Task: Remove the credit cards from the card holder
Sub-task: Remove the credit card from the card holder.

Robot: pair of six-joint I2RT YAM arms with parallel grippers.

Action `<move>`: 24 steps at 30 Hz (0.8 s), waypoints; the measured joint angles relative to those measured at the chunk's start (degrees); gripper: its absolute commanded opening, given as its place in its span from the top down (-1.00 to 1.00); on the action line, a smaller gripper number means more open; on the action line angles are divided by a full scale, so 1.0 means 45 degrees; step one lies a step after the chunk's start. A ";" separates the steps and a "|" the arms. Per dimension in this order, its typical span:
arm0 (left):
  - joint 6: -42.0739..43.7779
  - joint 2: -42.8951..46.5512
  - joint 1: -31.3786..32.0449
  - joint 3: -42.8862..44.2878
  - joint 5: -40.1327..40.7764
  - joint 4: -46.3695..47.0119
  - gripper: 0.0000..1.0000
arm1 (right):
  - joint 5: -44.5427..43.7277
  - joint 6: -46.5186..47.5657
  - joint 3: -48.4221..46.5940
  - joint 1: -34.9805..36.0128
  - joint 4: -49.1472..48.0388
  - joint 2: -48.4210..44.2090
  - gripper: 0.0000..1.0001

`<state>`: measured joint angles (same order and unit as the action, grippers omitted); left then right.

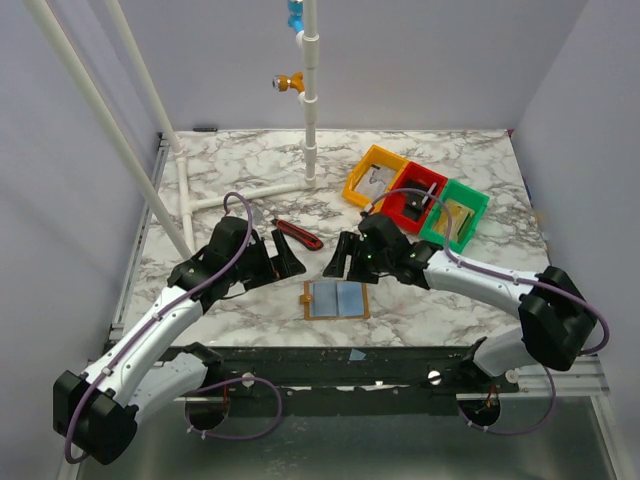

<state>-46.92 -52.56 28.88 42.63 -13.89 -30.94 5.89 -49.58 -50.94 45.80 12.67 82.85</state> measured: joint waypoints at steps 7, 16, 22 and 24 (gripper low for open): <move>0.0029 0.0087 -0.0204 -0.0330 0.0068 -0.0204 -0.97 | 0.0248 -0.0850 0.0204 0.1112 -0.1039 0.0389 0.93; 0.0087 0.0155 -0.0350 -0.0379 0.0068 -0.0209 -0.97 | 0.0282 -0.1268 0.0194 0.1807 -0.1501 0.1603 0.99; 0.0136 0.0155 -0.0413 -0.0389 0.0063 -0.0214 -0.97 | 0.0272 -0.1292 0.0068 0.2312 -0.1472 0.2667 0.99; 0.0146 0.0155 -0.0423 -0.0389 0.0063 -0.0214 -0.97 | 0.0253 -0.1292 0.0010 0.2414 -0.1452 0.2909 0.99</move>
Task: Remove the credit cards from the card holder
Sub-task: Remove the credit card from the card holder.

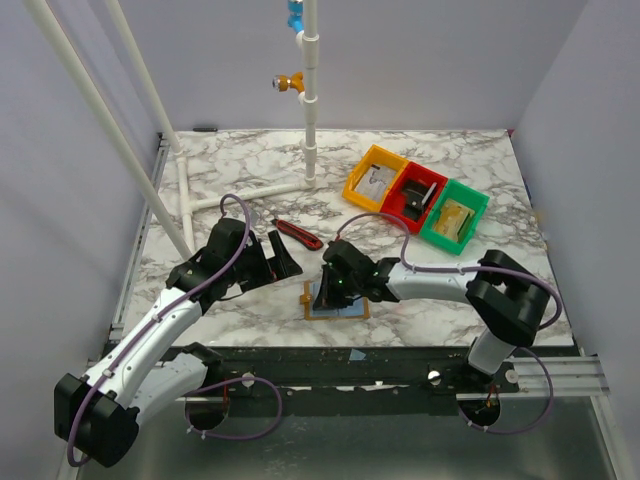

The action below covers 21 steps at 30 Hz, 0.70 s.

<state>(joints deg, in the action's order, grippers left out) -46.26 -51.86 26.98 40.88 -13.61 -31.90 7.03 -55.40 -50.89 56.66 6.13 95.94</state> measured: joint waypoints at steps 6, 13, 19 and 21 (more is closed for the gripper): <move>0.0024 0.0000 -0.0039 -0.0019 0.0000 0.0005 -0.97 | -0.0092 0.0097 -0.0452 0.0058 -0.0005 0.0374 0.99; 0.0053 -0.0005 -0.0058 -0.0019 -0.0005 0.0005 -0.97 | -0.0359 0.0296 -0.0729 0.0063 0.0039 0.0831 0.99; 0.0092 -0.0131 -0.0058 -0.0019 -0.0015 0.0015 -0.97 | -0.0767 0.0335 -0.0729 0.0063 0.0301 0.0855 0.99; 0.0092 -0.0204 -0.0058 -0.0019 -0.0019 0.0019 -0.97 | -0.0879 0.0330 -0.0729 0.0063 0.0355 0.0855 0.99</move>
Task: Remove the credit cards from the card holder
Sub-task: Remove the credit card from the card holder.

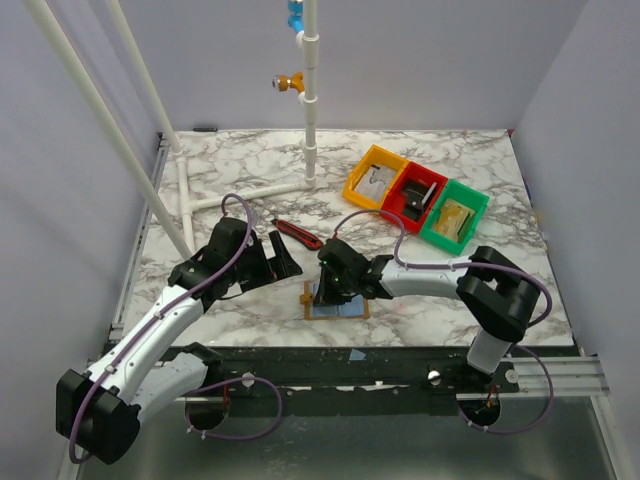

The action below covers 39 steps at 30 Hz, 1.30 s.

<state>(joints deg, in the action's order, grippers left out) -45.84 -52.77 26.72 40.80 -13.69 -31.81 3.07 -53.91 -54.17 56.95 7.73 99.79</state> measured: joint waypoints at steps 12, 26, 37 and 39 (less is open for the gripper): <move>0.0000 -0.0277 0.0000 -0.0034 -0.0121 0.0194 -0.96 | -0.1268 0.0000 0.0000 0.0000 0.0743 -0.0355 0.99; -0.0291 -0.1292 0.0019 -0.0670 -0.1073 0.1481 0.10 | -0.2341 0.0005 0.0180 0.0000 0.1744 -0.0937 0.99; -0.1234 -0.3993 0.0821 -0.0772 -0.2501 0.4260 0.99 | -0.2390 0.0005 0.0180 0.0000 0.1778 -0.0937 0.99; -0.1438 -0.4454 0.1010 -0.0821 -0.2647 0.4711 1.00 | -0.2390 0.0005 0.0180 0.0000 0.1783 -0.0937 0.99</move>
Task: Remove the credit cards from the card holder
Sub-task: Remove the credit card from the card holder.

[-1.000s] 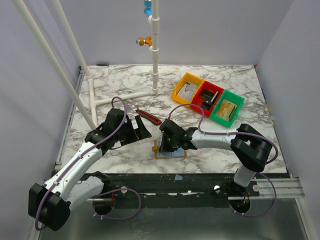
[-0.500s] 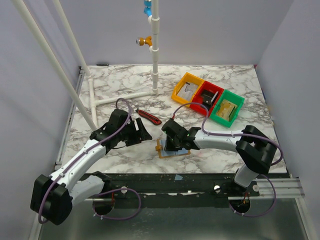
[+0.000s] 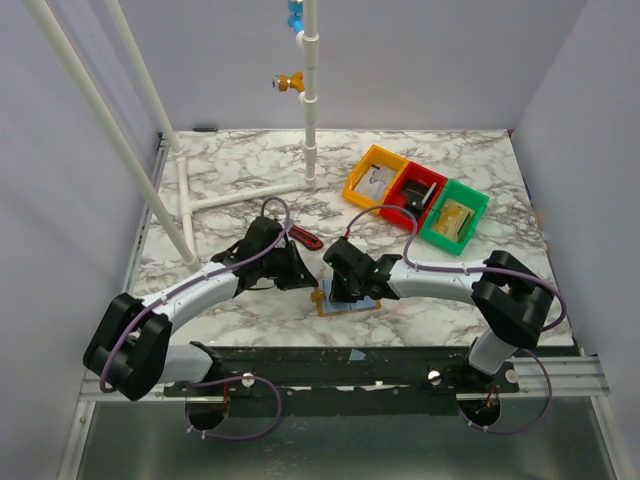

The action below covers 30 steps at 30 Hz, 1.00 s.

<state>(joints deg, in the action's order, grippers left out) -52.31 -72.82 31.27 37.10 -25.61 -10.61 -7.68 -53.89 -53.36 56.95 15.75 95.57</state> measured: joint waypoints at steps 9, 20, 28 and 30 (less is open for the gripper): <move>-0.0296 -0.1705 0.0486 -0.0112 -0.0015 0.0714 1.00 | -0.0049 0.0000 0.0000 0.0000 0.0005 -0.0005 0.99; -0.0631 -0.3011 0.0583 -0.0029 0.0831 0.0330 1.00 | -0.0403 0.0049 0.0005 0.0000 0.0170 -0.0083 0.99; -0.0782 -0.3089 0.0670 0.0223 0.1161 -0.0107 1.00 | -0.1103 0.0180 0.0073 0.0000 0.0384 -0.0199 0.99; -0.0806 -0.3094 0.0665 0.0243 0.1209 -0.0165 1.00 | -0.1297 0.0185 0.0175 -0.0015 0.0437 -0.0287 0.99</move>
<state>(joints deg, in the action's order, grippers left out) -55.94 -86.74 34.26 38.20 -20.16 -11.35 -13.52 -53.06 -52.58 56.88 17.72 94.28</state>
